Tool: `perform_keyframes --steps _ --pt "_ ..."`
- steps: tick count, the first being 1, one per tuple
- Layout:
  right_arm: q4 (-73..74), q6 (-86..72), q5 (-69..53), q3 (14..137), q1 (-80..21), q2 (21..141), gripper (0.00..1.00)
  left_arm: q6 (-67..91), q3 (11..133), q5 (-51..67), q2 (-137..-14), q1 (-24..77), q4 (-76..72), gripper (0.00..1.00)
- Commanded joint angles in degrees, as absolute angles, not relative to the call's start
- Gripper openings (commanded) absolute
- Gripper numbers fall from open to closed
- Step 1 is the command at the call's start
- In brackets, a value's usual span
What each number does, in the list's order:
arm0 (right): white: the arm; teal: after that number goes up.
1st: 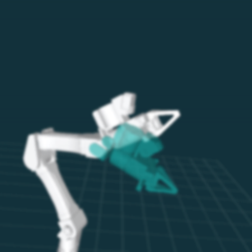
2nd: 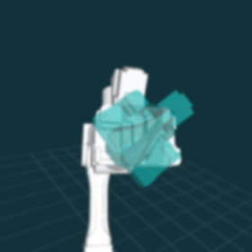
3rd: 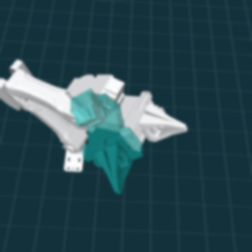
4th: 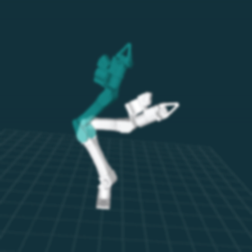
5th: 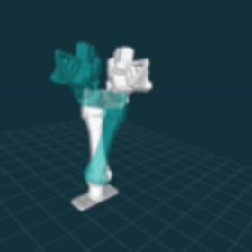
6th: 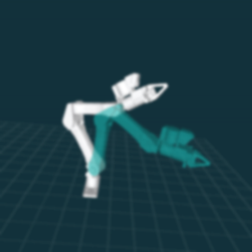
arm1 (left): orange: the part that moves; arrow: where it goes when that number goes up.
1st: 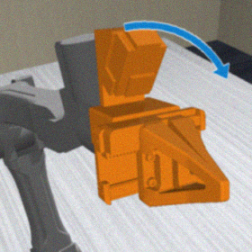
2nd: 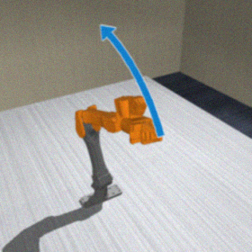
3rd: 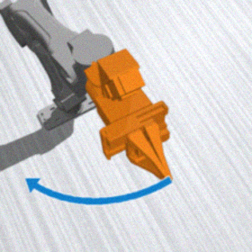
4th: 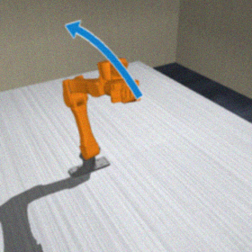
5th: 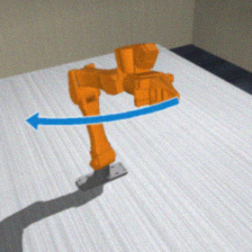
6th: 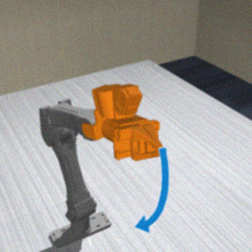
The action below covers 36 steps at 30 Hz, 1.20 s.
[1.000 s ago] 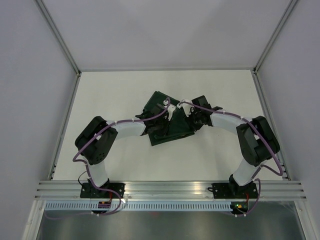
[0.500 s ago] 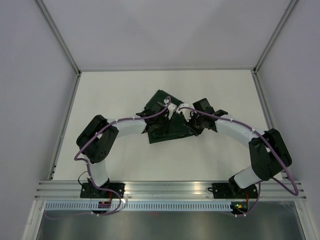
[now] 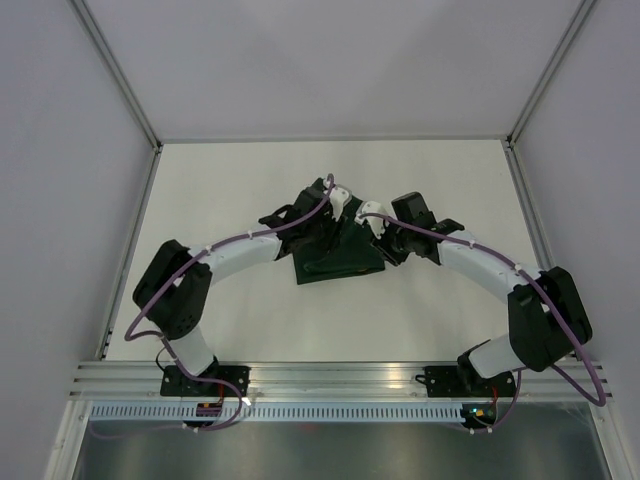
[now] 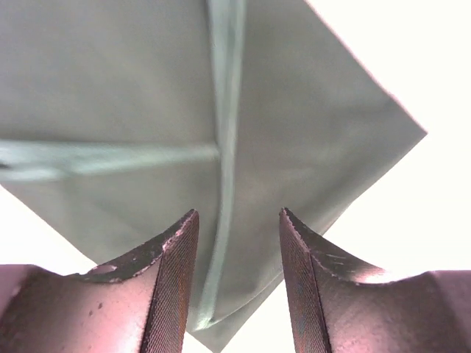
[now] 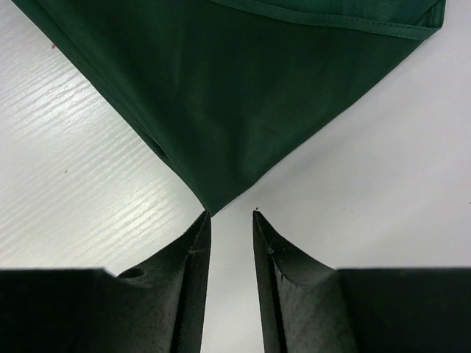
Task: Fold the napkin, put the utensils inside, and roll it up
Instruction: Fold the napkin at the center of the board, then roll the napkin at the center of the board.
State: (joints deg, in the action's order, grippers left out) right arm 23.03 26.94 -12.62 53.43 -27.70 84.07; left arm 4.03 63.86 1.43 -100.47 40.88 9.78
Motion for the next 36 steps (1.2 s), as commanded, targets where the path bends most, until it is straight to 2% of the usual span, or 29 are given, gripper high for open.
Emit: perform_keyframes --steps 1,5,8,9,12,21,27,36 --pt "22.5 32.2 -15.5 55.8 -26.9 82.4 0.36 6.2 69.7 -3.7 -93.4 39.9 8.4 0.54" --pt "23.6 38.4 -16.6 56.3 -26.9 81.5 0.40 16.0 73.3 -13.7 -90.1 38.1 10.5 0.55" --pt "22.5 44.9 -18.4 55.9 -27.0 80.2 0.56 21.9 71.4 -18.9 -84.1 37.8 11.1 0.56" --pt "21.7 46.2 -19.3 55.8 -27.0 80.0 0.65 22.9 69.5 -19.9 -82.5 37.8 11.0 0.56" --pt "20.7 51.4 -24.9 55.1 -27.0 80.2 0.76 26.0 64.3 -20.8 -75.2 37.8 11.1 0.57" --pt "16.5 54.3 -22.9 54.6 -36.7 86.7 0.76 29.8 57.2 -25.0 -61.4 37.7 13.8 0.58" --pt "16.0 55.2 -21.9 56.6 -38.9 92.6 0.74 29.0 58.2 -25.8 -59.8 37.8 15.8 0.59" --pt "13.2 55.3 -20.0 55.9 -41.7 94.8 0.70 28.1 58.1 -25.8 -59.2 37.7 16.2 0.59"
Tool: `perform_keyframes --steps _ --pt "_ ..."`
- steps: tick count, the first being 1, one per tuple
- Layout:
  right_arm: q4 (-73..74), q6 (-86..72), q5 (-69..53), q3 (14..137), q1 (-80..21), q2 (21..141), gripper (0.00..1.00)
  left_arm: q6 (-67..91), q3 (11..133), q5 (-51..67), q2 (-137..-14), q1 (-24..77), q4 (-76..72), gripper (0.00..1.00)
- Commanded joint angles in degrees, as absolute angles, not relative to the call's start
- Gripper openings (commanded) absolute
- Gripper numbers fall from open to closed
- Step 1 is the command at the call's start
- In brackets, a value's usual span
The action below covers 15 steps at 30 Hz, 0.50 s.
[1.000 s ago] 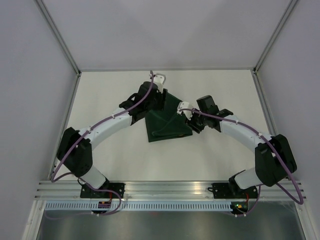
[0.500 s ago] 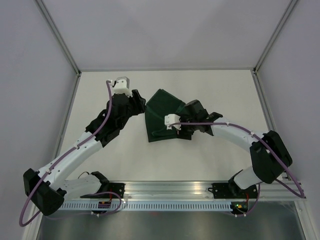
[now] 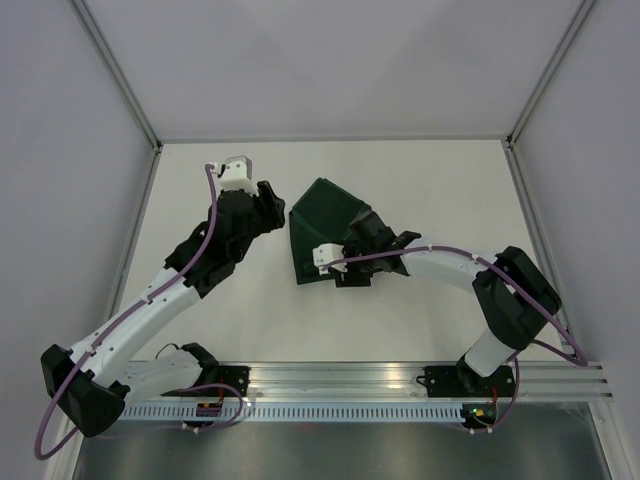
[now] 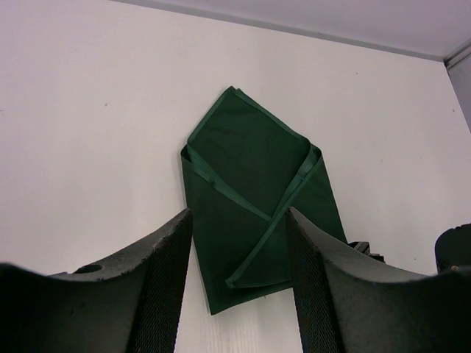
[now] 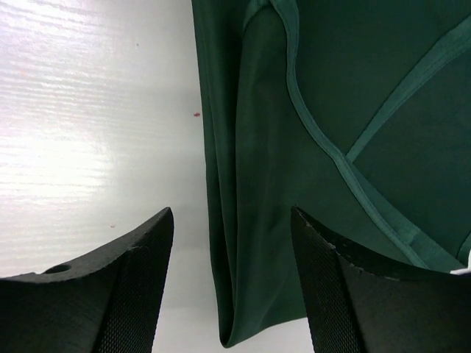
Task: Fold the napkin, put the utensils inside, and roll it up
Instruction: Roll the napkin at the center of the board.
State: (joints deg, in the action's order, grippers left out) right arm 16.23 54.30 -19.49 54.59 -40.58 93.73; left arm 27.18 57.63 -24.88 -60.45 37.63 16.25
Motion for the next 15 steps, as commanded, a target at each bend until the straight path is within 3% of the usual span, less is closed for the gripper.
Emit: perform_keyframes --steps 1,15 --pt "13.0 55.2 -19.9 55.9 -42.1 94.9 0.70 28.1 58.0 -25.8 -59.2 37.7 16.2 0.59" --pt "9.8 55.4 -16.3 56.7 -43.1 100.5 0.67 28.0 57.8 -24.5 -59.7 37.8 17.0 0.59"
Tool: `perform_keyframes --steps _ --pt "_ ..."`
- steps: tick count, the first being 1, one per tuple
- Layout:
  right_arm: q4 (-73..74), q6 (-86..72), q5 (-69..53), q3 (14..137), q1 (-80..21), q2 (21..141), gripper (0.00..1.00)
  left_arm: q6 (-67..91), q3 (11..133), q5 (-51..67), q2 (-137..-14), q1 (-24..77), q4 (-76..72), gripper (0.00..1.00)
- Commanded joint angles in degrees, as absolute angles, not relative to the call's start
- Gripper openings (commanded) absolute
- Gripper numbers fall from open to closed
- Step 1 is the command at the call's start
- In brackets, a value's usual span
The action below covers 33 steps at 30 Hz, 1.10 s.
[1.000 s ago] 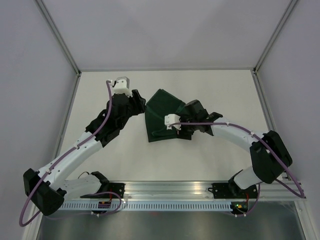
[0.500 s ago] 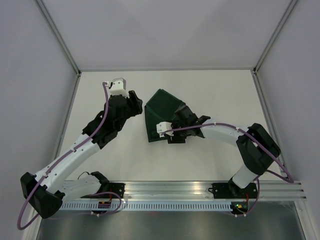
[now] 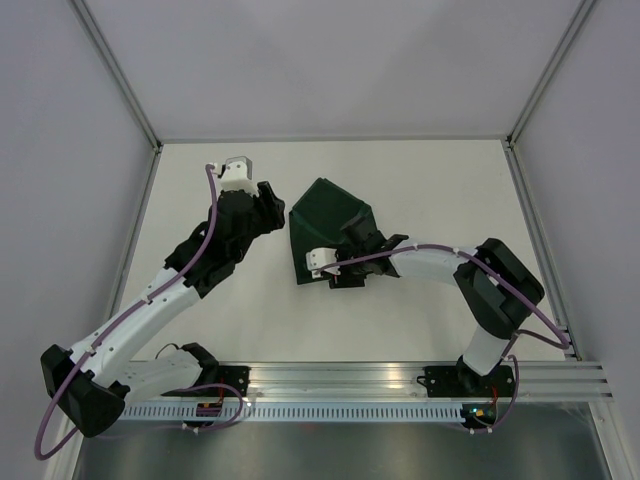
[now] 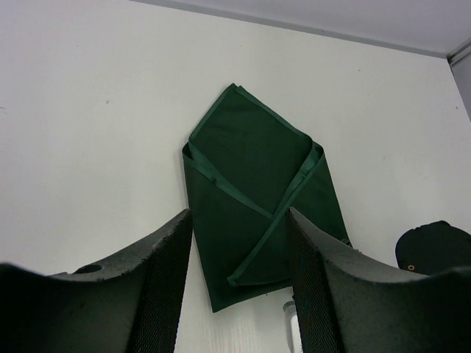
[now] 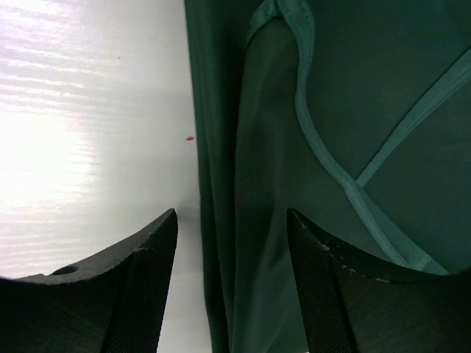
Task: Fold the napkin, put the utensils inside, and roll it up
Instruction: Roll the napkin at the center of the board.
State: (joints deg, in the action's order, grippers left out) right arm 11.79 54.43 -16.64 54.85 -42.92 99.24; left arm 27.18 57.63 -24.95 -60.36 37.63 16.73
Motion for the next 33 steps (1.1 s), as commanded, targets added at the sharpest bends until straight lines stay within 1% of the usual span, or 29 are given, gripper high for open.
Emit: perform_keyframes --steps 1,6,10,16,20,21,22,30,32,33 --pt "9.7 55.4 -16.4 56.8 -43.2 100.6 0.67 28.1 57.7 -24.4 -59.8 37.7 17.0 0.59" --pt "9.1 55.5 -16.0 56.8 -43.2 101.9 0.65 28.3 57.3 -24.1 -60.3 37.7 17.4 0.59" --pt "9.5 56.0 -15.8 56.3 -43.2 102.4 0.61 28.5 57.3 -23.4 -60.6 37.8 17.4 0.58" --pt "11.2 56.6 -15.7 56.9 -43.1 104.1 0.51 28.5 57.3 -22.2 -61.9 37.8 17.4 0.58" --pt "13.3 56.7 -16.1 58.2 -43.1 105.2 0.49 28.7 57.0 -21.4 -62.3 37.8 17.1 0.58" --pt "14.4 56.5 -16.7 59.8 -43.2 105.6 0.47 28.8 57.0 -21.3 -62.6 37.8 17.1 0.58" --pt "16.6 56.5 -16.8 60.5 -43.1 106.0 0.43 28.9 57.0 -21.2 -62.7 37.8 17.0 0.58" --pt "24.0 55.9 -18.1 66.1 -42.7 110.0 0.33 28.7 57.0 -19.9 -62.1 37.7 16.8 0.57" --pt "27.8 55.5 -19.7 67.8 -42.4 111.4 0.28 28.5 57.0 -19.4 -61.6 37.8 16.8 0.57" --pt "29.3 55.4 -20.3 69.7 -42.1 111.9 0.23 28.5 56.9 -19.3 -61.4 37.8 16.7 0.57"
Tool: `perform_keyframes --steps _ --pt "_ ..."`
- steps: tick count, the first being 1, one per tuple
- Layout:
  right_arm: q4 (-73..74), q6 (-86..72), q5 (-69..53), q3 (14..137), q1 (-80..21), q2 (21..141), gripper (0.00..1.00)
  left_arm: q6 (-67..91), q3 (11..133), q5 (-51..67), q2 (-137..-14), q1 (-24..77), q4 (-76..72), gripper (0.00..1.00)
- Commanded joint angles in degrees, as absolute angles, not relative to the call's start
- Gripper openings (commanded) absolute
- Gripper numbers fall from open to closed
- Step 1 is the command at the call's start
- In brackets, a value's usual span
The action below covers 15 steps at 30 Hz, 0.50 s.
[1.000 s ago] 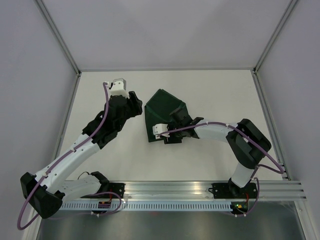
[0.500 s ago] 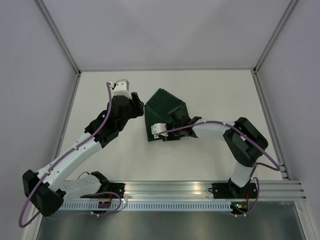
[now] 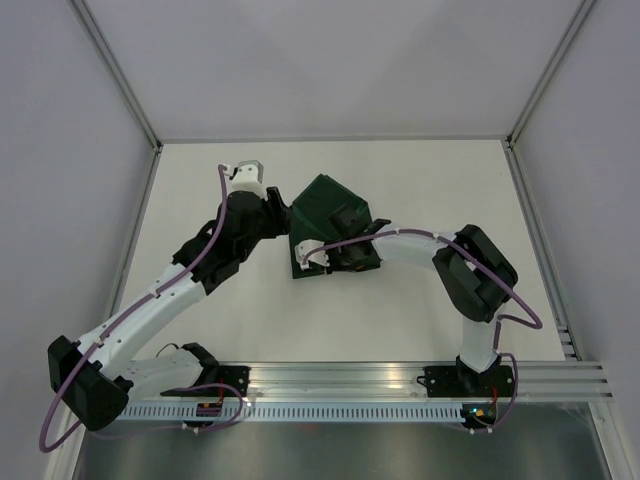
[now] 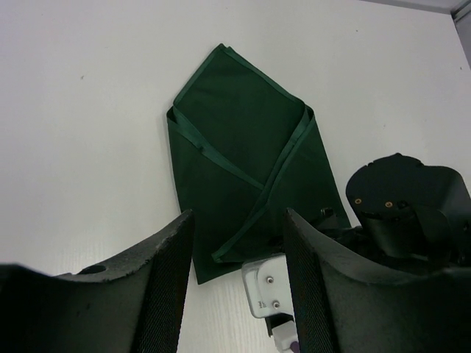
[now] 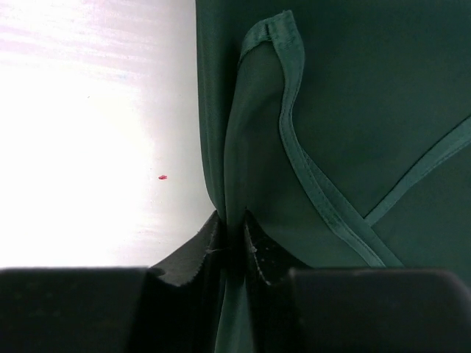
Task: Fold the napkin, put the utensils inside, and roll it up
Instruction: Roll the napkin at the center of the board.
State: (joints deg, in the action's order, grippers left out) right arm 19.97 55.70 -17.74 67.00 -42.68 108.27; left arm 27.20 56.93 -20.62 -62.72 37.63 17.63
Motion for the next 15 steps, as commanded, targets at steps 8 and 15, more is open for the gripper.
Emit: perform_keyframes --steps 8,15 --pt "39.9 55.0 -23.6 75.3 -41.0 115.7 0.09 28.7 54.8 -17.2 -59.0 37.9 16.6 0.51" --pt "51.4 55.8 -30.9 82.8 -38.3 119.6 0.04 28.9 46.7 -15.0 -52.9 39.0 12.0 0.46"
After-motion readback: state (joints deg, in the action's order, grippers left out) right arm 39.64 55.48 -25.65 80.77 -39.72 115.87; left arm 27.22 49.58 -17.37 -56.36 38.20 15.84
